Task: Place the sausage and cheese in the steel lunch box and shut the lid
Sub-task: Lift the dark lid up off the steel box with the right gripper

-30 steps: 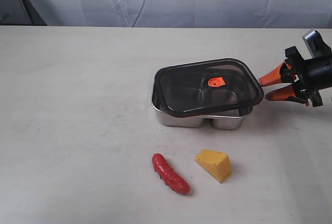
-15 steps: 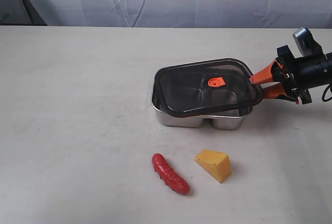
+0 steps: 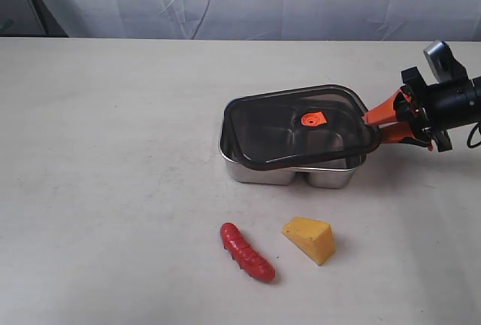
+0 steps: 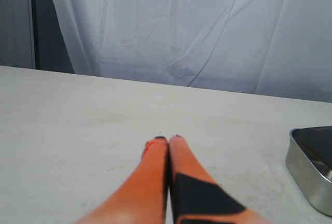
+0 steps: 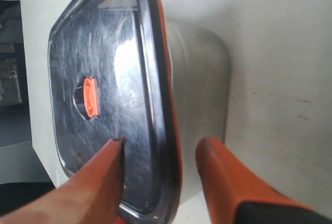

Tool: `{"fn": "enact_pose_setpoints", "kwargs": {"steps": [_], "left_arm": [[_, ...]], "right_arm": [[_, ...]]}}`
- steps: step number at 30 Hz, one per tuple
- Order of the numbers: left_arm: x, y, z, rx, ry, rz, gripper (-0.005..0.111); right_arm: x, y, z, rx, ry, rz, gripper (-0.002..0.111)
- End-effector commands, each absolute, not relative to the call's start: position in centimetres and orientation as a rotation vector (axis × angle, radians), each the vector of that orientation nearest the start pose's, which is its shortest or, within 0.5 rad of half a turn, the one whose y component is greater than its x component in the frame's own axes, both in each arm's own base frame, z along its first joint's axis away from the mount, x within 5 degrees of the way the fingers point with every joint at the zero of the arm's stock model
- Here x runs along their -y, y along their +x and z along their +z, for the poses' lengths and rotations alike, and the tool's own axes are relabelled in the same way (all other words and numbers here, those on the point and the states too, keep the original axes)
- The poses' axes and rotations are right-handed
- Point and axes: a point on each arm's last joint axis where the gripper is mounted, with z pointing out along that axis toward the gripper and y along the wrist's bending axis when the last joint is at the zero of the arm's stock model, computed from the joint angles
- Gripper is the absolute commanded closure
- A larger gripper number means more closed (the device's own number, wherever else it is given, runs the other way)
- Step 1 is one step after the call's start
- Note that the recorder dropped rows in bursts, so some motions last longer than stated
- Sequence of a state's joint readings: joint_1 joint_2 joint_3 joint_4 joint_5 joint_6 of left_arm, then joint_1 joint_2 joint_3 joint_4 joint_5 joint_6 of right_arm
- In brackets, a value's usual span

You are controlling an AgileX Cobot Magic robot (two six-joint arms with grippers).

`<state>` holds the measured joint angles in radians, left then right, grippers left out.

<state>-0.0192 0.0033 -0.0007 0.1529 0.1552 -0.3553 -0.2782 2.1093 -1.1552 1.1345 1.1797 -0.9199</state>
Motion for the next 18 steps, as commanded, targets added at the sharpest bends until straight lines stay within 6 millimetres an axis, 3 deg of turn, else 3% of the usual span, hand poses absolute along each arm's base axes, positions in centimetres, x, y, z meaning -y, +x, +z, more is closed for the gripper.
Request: {"fn": "enact_pose_setpoints", "kwargs": {"steps": [1, 12, 18], "left_arm": [[-0.05, 5.63, 20.01, -1.621, -0.170, -0.167, 0.106], [-0.05, 5.63, 20.01, -1.621, -0.170, -0.167, 0.106], [-0.05, 5.63, 20.01, -1.621, -0.170, -0.167, 0.106]], "right_arm": [[2.24, 35.70, 11.85, -2.630, 0.104, 1.427, 0.063], [2.14, 35.38, 11.61, -2.638, 0.114, 1.439, 0.064], [2.14, 35.38, 11.61, -2.638, 0.114, 1.439, 0.097]]}}
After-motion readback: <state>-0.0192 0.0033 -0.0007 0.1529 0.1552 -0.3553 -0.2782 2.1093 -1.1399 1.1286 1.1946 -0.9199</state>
